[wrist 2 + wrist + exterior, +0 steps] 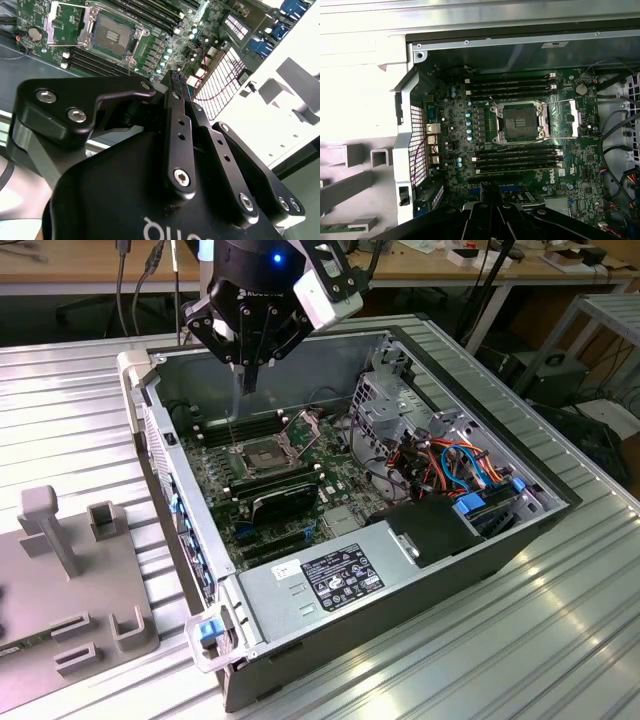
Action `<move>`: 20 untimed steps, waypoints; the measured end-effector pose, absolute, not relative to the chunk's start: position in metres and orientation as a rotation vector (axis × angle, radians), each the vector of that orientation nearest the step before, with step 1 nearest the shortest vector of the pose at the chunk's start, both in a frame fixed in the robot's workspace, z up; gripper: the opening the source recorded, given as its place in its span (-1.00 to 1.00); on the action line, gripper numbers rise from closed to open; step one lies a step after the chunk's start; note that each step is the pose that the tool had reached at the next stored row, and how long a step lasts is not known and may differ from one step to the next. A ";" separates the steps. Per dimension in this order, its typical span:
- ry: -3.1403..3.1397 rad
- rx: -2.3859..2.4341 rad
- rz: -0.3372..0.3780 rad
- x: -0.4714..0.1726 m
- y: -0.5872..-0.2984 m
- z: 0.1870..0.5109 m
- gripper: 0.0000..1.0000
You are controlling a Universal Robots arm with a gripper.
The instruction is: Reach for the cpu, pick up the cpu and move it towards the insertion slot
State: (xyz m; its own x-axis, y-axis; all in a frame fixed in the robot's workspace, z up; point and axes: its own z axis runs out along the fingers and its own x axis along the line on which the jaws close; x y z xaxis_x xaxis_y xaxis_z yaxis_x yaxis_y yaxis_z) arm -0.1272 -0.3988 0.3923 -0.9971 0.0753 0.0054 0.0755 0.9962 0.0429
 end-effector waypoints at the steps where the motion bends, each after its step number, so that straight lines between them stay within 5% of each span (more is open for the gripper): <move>1: -3.134 -0.118 -0.068 -0.127 -0.399 0.392 -0.79; 20: -3.120 -0.118 -0.066 -0.128 -0.399 0.392 -0.79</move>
State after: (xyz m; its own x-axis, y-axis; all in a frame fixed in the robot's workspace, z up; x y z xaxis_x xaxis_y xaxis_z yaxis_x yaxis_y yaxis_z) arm -0.1278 -0.3989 0.3918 -0.9970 0.0753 0.0198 0.0761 0.9962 0.0418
